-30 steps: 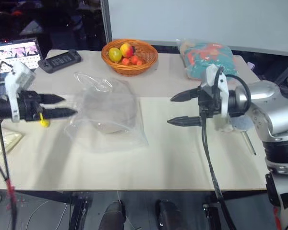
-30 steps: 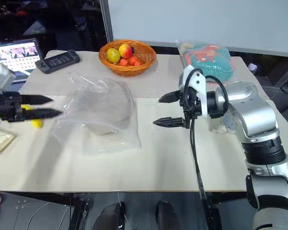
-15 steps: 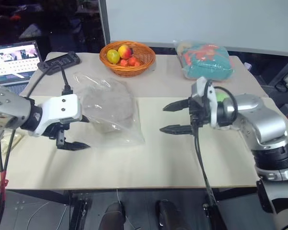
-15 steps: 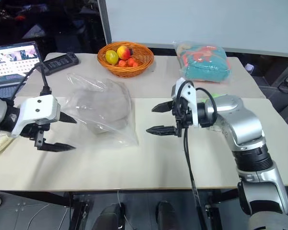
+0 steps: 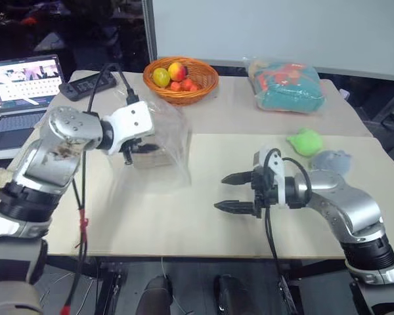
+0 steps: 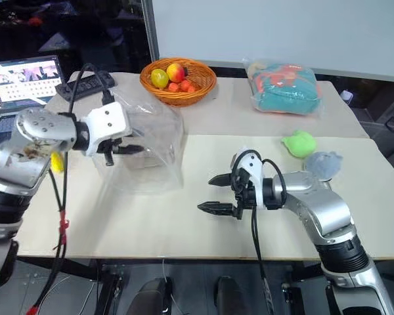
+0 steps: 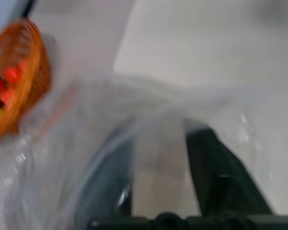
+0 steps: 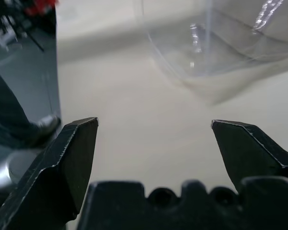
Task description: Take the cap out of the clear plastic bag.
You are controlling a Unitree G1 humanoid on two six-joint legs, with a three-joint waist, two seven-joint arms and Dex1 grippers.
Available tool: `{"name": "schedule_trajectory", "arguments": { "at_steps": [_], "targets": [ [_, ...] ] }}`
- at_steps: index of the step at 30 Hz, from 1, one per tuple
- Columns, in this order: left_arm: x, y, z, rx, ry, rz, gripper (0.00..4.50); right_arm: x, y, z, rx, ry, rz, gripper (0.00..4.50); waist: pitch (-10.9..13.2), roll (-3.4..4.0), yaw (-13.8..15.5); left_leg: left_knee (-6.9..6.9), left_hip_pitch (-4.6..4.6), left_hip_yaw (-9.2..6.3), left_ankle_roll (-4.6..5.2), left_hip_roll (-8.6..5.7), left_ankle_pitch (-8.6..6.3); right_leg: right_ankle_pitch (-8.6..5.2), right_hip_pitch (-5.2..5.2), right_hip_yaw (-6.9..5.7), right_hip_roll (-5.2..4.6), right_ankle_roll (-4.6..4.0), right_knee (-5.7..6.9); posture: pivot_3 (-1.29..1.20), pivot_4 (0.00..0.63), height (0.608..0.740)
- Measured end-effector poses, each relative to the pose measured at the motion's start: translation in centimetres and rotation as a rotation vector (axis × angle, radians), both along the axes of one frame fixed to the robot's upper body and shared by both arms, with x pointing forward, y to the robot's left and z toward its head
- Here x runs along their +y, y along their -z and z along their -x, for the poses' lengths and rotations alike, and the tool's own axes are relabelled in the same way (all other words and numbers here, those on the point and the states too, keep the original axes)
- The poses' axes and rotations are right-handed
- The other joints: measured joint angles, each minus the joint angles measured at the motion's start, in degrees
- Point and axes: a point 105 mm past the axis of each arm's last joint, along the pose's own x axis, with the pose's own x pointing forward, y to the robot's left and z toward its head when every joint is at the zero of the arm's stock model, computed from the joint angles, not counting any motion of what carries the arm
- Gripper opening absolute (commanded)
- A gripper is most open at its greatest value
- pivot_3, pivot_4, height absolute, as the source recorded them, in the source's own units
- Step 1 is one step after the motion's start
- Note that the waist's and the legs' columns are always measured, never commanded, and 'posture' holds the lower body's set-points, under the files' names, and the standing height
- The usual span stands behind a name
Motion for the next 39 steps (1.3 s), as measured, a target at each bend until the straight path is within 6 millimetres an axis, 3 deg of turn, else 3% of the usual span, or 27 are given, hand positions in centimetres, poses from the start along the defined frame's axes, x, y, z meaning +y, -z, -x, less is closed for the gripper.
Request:
{"name": "schedule_trajectory", "arguments": {
  "at_steps": [1,13,17,18,20,25,30,31,34,39],
  "targets": [
    [-0.4,0.2,-0.2,0.008,0.007,0.018,0.01,0.4,0.0,0.5,0.009,-0.008,-0.014,4.50,0.0,0.00,-0.1,0.00,0.00,-0.01,0.00,0.00,0.00,0.00,0.00,0.00,0.00,0.00,0.00,0.00,0.150,0.740],
    [-1.6,0.6,-0.8,0.010,0.032,0.064,0.01,1.8,0.0,1.3,0.025,0.007,-0.037,4.50,0.0,0.00,0.1,0.01,-0.02,-0.04,0.00,-0.01,0.00,0.01,0.02,-0.01,-0.01,0.01,-0.01,0.00,0.150,0.740],
    [-2.8,-1.6,-0.8,-0.033,0.053,0.156,0.01,1.8,0.7,1.2,0.038,0.010,-0.009,4.50,0.0,0.00,0.1,0.05,-0.05,-0.07,0.00,-0.02,0.00,0.01,0.02,-0.02,-0.01,0.02,-0.02,0.00,0.150,0.740],
    [-3.0,-2.1,-0.5,-0.037,0.063,0.167,0.41,1.8,0.9,1.1,0.042,0.014,-0.004,4.50,0.0,0.00,0.1,0.05,-0.05,-0.07,0.00,-0.03,0.00,0.01,0.02,-0.02,-0.01,0.02,-0.02,0.00,0.150,0.740],
    [-2.8,-2.1,0.7,0.007,0.089,0.144,0.73,1.7,1.0,0.8,0.040,0.021,0.003,4.50,0.0,0.00,-0.4,0.03,-0.04,-0.07,0.00,-0.02,0.00,0.01,0.01,0.00,0.00,0.02,-0.02,0.00,0.150,0.740],
    [-0.9,1.9,6.5,0.308,0.188,-0.029,2.50,1.3,1.3,0.3,0.036,0.041,0.024,4.50,0.0,0.01,-1.7,-0.08,0.01,-0.19,0.01,0.01,0.00,-0.03,-0.01,-0.08,0.03,-0.05,0.04,0.00,0.150,0.740],
    [0.3,1.2,8.6,0.369,0.197,-0.098,4.28,1.6,1.3,0.4,0.028,0.026,0.017,4.50,0.0,0.01,-1.3,0.00,0.05,-0.19,0.07,-0.03,0.03,-0.09,0.10,-0.09,0.00,-0.15,-0.02,0.00,0.150,0.740],
    [0.5,0.8,8.9,0.369,0.199,-0.099,4.48,1.6,1.4,0.3,0.032,0.027,0.017,4.50,0.0,0.01,-1.2,-0.01,0.05,-0.20,0.07,-0.02,0.03,-0.17,0.10,-0.10,0.00,-0.29,-0.02,0.00,0.150,0.740],
    [-0.3,-1.0,8.7,0.314,0.223,-0.064,4.48,1.6,1.5,0.2,0.033,0.030,0.019,4.50,0.0,0.00,-0.8,-0.01,0.03,-0.21,0.07,-0.03,0.03,-0.14,0.09,-0.12,0.01,-0.22,-0.02,0.00,0.150,0.740],
    [-0.3,-5.6,6.0,0.048,0.157,-0.022,4.48,2.0,1.2,0.0,0.018,0.015,0.009,4.50,0.0,0.01,-0.6,-0.01,0.04,-0.19,0.07,-0.04,0.03,-0.04,0.07,-0.10,0.03,-0.05,-0.01,0.00,0.150,0.740]
  ]
}}
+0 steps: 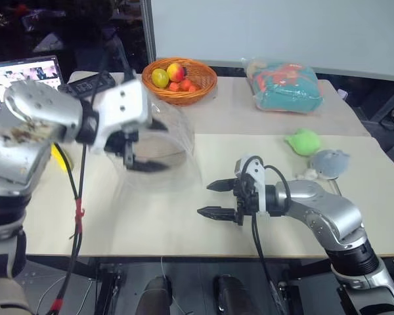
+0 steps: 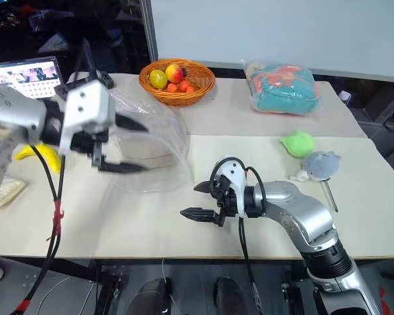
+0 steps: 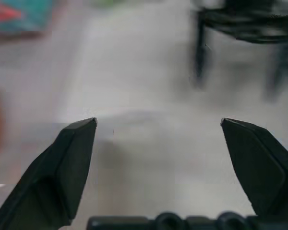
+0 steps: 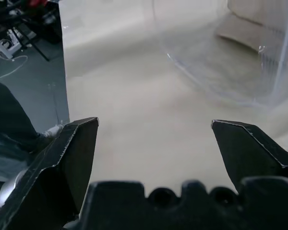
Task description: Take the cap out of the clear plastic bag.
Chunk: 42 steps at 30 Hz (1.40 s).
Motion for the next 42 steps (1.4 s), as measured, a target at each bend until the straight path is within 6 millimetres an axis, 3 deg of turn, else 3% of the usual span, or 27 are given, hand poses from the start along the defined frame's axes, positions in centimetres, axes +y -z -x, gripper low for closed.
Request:
{"name": "schedule_trajectory", "arguments": {
  "at_steps": [4,11,16,19,25,28,30,33,37,39,42],
  "targets": [
    [0.6,-0.1,-1.5,-0.098,-0.011,-0.046,4.48,0.2,0.1,0.0,0.005,-0.003,-0.007,4.50,0.0,0.00,0.0,-0.01,-0.01,0.01,0.00,0.00,0.00,0.00,-0.01,0.00,0.00,-0.01,0.01,0.00,0.150,0.740],
    [2.3,2.5,-3.5,-0.167,-0.020,-0.173,4.48,0.4,0.0,0.0,0.002,-0.006,-0.009,4.50,0.0,0.00,0.4,-0.01,-0.02,0.03,0.00,0.01,0.00,0.00,-0.02,0.02,0.00,-0.01,0.01,0.00,0.150,0.740],
    [1.8,3.4,-4.3,-0.201,0.009,-0.192,4.48,0.2,-0.8,0.1,-0.039,0.013,-0.014,4.50,0.0,0.00,0.8,-0.01,-0.04,0.04,0.00,0.01,0.00,0.01,-0.01,0.01,-0.01,0.00,0.00,0.00,0.150,0.740],
    [1.4,3.6,-4.8,-0.208,0.013,-0.182,3.85,-0.1,-1.6,-0.1,-0.070,0.052,-0.024,4.50,0.0,0.00,0.8,0.01,-0.05,0.05,0.00,0.01,0.00,0.02,0.00,0.01,-0.01,0.02,0.00,0.00,0.150,0.740],
    [1.1,3.4,-5.8,-0.237,0.023,-0.182,1.66,-3.5,-5.8,-2.3,-0.196,0.294,-0.085,4.50,0.0,0.00,0.7,0.01,-0.05,0.04,0.00,0.01,0.00,0.03,-0.01,0.02,-0.01,0.01,0.01,0.00,0.150,0.740],
    [1.3,4.1,-6.5,-0.223,0.025,-0.179,0.62,-5.4,-7.2,-1.7,-0.207,0.336,-0.092,4.50,0.0,0.00,0.7,0.01,-0.05,0.04,0.01,0.01,0.00,0.04,0.00,0.02,-0.02,0.01,0.01,0.00,0.150,0.740],
    [1.2,4.6,-7.0,-0.212,0.024,-0.163,0.04,-5.6,-7.9,-1.2,-0.212,0.340,-0.118,4.50,0.0,0.00,0.7,0.01,-0.04,0.03,0.01,0.01,0.00,0.04,0.02,0.02,-0.01,0.01,0.01,0.00,0.150,0.740],
    [1.1,5.3,-8.4,-0.209,0.009,-0.126,0.04,-5.1,-7.6,-0.7,-0.148,0.352,-0.146,4.50,0.0,0.00,0.6,0.02,-0.02,0.04,0.02,0.00,0.01,0.10,0.05,0.04,-0.02,0.00,0.01,0.00,0.150,0.740],
    [-0.6,5.2,-10.3,-0.199,-0.023,-0.013,0.04,-3.2,-6.0,0.5,-0.046,0.325,-0.111,4.50,0.0,0.00,0.7,0.02,-0.11,0.00,0.04,-0.01,0.02,0.09,0.02,0.01,-0.02,0.00,-0.02,0.00,0.150,0.740],
    [-0.8,5.3,-11.0,-0.201,-0.042,0.000,0.04,-2.0,-6.0,0.9,0.023,0.294,-0.187,4.50,0.0,-0.02,0.5,0.02,-0.13,0.00,0.04,-0.01,0.02,0.12,0.01,0.02,-0.02,-0.01,-0.03,0.00,0.150,0.740],
    [-3.1,6.4,-11.6,-0.180,-0.019,0.045,0.04,0.6,-5.6,0.9,0.192,0.248,-0.316,4.50,0.0,-0.02,0.5,0.02,-0.13,-0.02,0.06,-0.01,0.04,0.35,0.01,0.02,-0.02,-0.32,0.01,0.00,0.150,0.740]
  ]
}}
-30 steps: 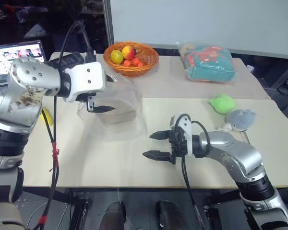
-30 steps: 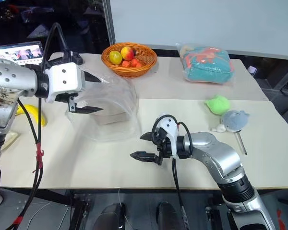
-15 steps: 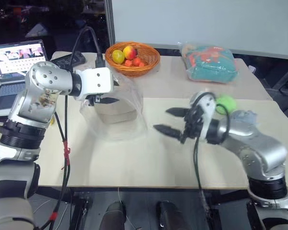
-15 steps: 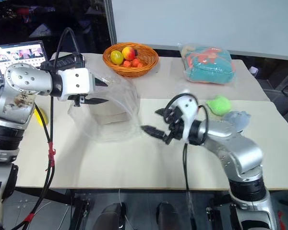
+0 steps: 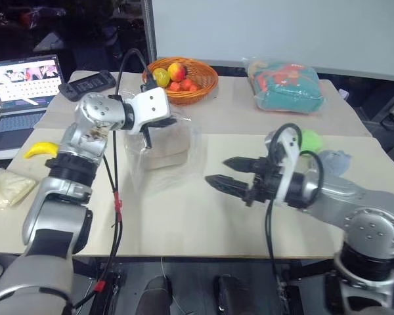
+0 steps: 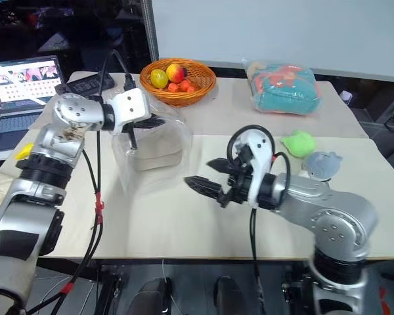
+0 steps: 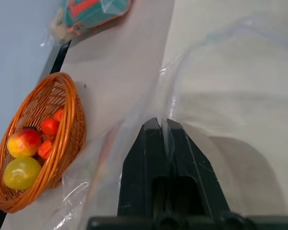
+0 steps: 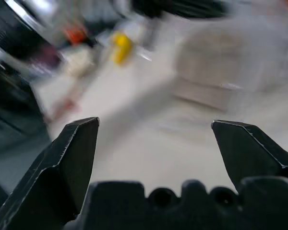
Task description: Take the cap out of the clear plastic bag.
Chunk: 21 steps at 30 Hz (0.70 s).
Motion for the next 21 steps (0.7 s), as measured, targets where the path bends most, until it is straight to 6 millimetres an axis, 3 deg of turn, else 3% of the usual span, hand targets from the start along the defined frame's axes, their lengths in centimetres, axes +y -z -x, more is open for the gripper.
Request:
{"name": "schedule_trajectory", "arguments": {
  "at_steps": [6,7,12,21],
  "targets": [
    [-2.0,0.9,-0.2,0.028,0.024,0.031,0.04,1.8,1.1,-3.0,0.193,0.131,-0.107,4.50,0.0,0.00,-0.1,0.00,-0.06,-0.03,0.02,-0.01,0.01,0.04,-0.04,-0.01,0.01,0.01,-0.01,0.00,0.150,0.740],
    [-2.7,0.7,-0.2,0.024,0.031,0.044,0.04,1.9,2.2,-4.3,0.267,0.200,-0.123,4.50,0.0,0.00,0.1,0.00,-0.10,-0.04,0.02,-0.03,0.01,0.04,-0.06,-0.01,0.00,0.01,-0.02,0.00,0.150,0.740],
    [-3.9,-1.6,-0.8,-0.034,0.015,0.060,0.04,2.2,4.9,-6.5,0.448,0.339,-0.194,4.50,0.0,0.00,-0.1,0.00,-0.15,-0.05,0.02,-0.04,0.01,0.06,-0.07,-0.02,0.00,0.04,-0.09,0.00,0.150,0.740],
    [-2.7,-0.5,-0.4,-0.002,-0.005,0.038,0.04,1.7,8.8,-9.3,0.627,0.471,-0.267,4.50,0.0,0.01,-1.6,-0.01,-0.13,-0.07,0.02,-0.02,0.01,0.06,-0.07,-0.02,0.01,0.05,-0.07,0.00,0.150,0.740]
  ]
}}
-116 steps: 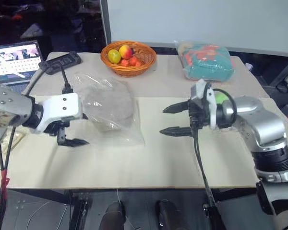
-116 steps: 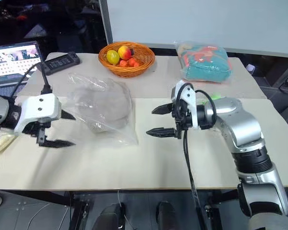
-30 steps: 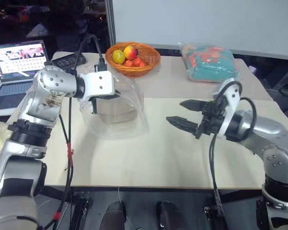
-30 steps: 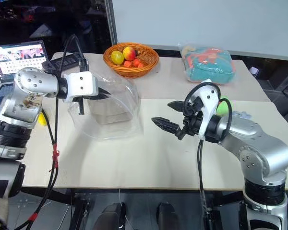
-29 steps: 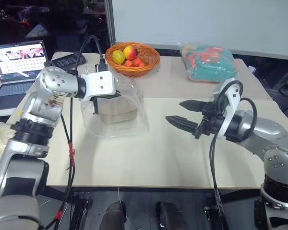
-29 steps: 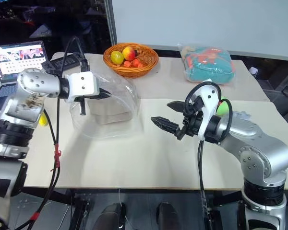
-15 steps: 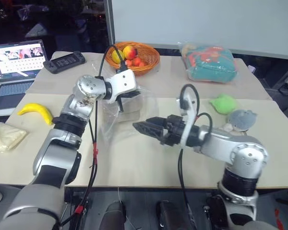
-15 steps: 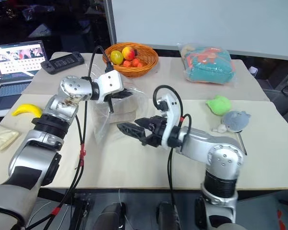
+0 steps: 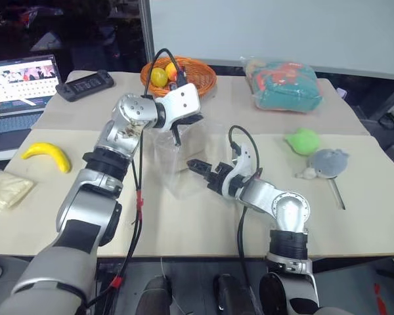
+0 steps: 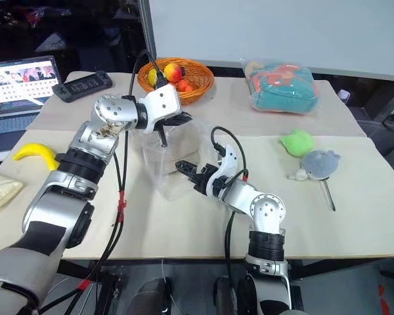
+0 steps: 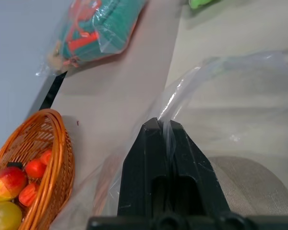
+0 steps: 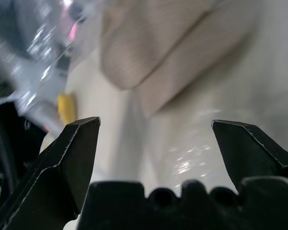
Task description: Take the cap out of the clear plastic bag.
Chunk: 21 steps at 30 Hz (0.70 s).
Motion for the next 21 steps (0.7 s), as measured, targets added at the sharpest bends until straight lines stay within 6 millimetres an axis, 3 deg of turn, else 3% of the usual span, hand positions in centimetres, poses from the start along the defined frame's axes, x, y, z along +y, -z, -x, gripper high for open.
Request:
{"name": "schedule_trajectory", "arguments": {
  "at_steps": [2,11,15,21],
  "targets": [
    [0.2,0.1,0.2,0.001,0.000,-0.004,0.04,-0.1,0.8,-0.5,0.033,0.016,-0.022,4.50,0.0,0.01,-0.1,0.00,0.00,0.00,0.00,0.00,0.00,0.00,-0.01,0.00,0.00,0.00,0.00,0.00,0.150,0.740],
    [-0.6,2.0,1.6,0.061,-0.022,0.039,0.04,0.7,0.7,-2.7,0.061,0.032,-0.148,4.50,0.0,0.02,-0.2,0.00,0.05,0.00,0.00,0.01,0.00,0.01,0.03,0.01,0.00,0.00,0.02,0.00,0.150,0.740],
    [-0.6,1.9,1.9,0.066,-0.034,0.053,0.04,1.0,0.8,-3.2,0.075,0.029,-0.172,4.50,0.0,0.03,-0.4,0.00,0.09,-0.01,0.00,0.01,0.00,0.00,0.04,0.01,0.01,0.01,0.04,0.00,0.150,0.740],
    [-0.2,2.3,2.1,0.075,-0.052,0.059,0.00,1.3,1.5,-3.8,0.112,0.043,-0.204,2.79,0.0,0.03,-0.9,-0.02,0.18,-0.01,0.00,0.01,0.00,0.00,0.11,0.01,0.01,0.02,0.03,0.00,0.150,0.740]
  ]
}}
